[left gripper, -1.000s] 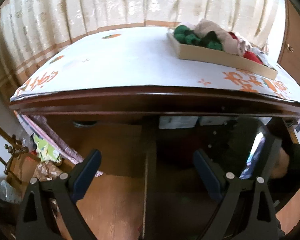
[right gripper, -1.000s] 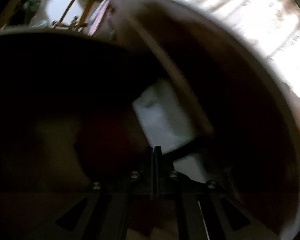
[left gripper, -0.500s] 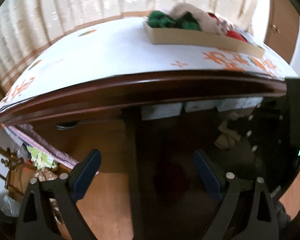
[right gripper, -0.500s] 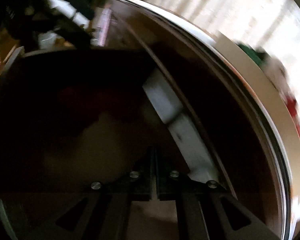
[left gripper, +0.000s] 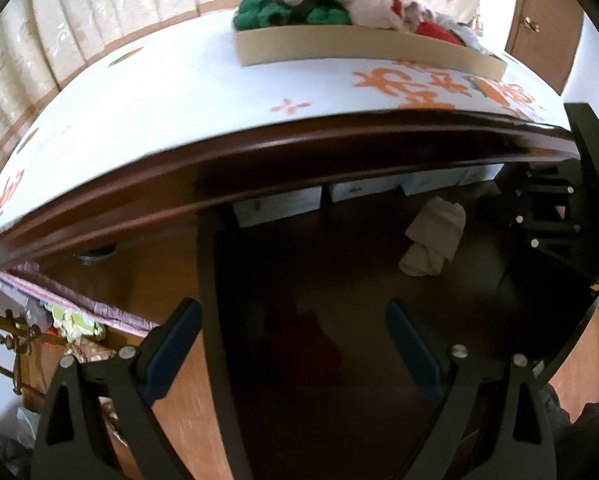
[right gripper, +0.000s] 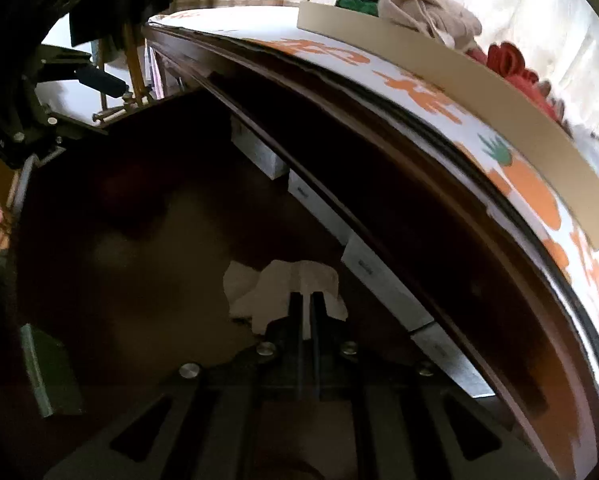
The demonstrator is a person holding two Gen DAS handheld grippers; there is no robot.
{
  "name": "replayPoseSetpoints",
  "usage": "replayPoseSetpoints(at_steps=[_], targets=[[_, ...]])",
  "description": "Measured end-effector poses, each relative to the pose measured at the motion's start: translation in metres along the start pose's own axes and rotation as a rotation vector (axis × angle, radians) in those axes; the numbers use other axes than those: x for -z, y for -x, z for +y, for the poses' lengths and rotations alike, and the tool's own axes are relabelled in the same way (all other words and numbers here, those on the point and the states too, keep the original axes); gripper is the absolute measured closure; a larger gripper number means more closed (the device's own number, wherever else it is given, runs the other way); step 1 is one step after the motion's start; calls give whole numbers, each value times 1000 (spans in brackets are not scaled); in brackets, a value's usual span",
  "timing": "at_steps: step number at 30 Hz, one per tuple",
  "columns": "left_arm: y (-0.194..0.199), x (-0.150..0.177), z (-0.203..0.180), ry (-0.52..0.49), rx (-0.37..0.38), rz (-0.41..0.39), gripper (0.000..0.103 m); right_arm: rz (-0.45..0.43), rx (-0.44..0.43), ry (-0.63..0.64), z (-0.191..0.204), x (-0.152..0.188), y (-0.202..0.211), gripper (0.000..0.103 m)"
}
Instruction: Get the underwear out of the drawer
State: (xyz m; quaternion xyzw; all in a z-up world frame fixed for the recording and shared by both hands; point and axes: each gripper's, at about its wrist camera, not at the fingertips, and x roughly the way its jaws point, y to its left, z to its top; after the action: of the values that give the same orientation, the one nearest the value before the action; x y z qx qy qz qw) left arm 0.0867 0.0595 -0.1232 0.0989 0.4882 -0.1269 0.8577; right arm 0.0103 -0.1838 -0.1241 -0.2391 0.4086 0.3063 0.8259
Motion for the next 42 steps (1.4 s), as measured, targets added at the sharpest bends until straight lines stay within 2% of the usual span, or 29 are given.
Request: replayPoseSetpoints(at_steps=[1, 3, 6, 8, 9, 10, 11, 12, 17, 18, 19, 20, 22, 24, 26, 30, 32, 34, 36, 38, 42], targets=[[0, -2, -7, -18, 10, -5, 8, 1, -12, -13, -12, 4, -4, 98], [-1, -5, -20, -42, 43, -10, 8, -4, -38, -70, -35, 6, 13, 97], [-7, -14, -40, -98, 83, -4, 8, -38, -79, -232, -61, 22, 41, 95], [-6, -16, -51, -130, 95, -8, 8, -51, -85, -318, -73, 33, 56, 78], [-5, -15, -53, -138, 108, -9, 8, -63, -81, -338, -75, 39, 64, 51], [-2, -14, -53, -144, 117, -14, 8, -69, -73, -341, -64, 30, 60, 27], [1, -13, -50, -141, 117, -21, 8, -74, -68, -333, -59, 32, 60, 25], [6, -12, -45, -130, 111, -28, 8, -78, -67, -315, -56, 32, 59, 25], [38, -11, 15, 16, 67, -70, 8, -50, -30, -104, -14, -20, 9, 25], [45, -11, 29, 52, 51, -77, 8, -41, -34, -78, -10, -24, 0, 26], [51, -11, 41, 86, 33, -86, 8, -52, 11, -9, 1, -31, -6, 25], [54, -11, 49, 109, 22, -94, 8, -50, 15, 50, 11, -35, -11, 25], [61, -9, 64, 152, 7, -111, 8, 14, 43, 178, 37, -41, -32, 25], [65, -7, 74, 173, -1, -130, 8, 18, 66, 255, 52, -40, -41, 25], [61, -5, 77, 179, 0, -128, 8, 16, 68, 302, 62, -38, -47, 25], [45, -4, 73, 166, 25, -87, 8, 51, 139, 309, 62, -39, -71, 28], [40, -3, 66, 144, 45, -76, 8, 95, 192, 346, 66, -37, -90, 28], [33, -2, 58, 128, 79, -54, 8, 96, 195, 353, 65, -36, -102, 28], [27, -2, 50, 95, 73, -31, 8, 95, 208, 343, 63, -37, -114, 30], [19, -3, 39, 55, 55, -6, 8, 91, 233, 405, 70, -32, -126, 30], [3, -5, 18, -3, 44, 60, 8, 63, 219, 372, 65, -31, -131, 31]])
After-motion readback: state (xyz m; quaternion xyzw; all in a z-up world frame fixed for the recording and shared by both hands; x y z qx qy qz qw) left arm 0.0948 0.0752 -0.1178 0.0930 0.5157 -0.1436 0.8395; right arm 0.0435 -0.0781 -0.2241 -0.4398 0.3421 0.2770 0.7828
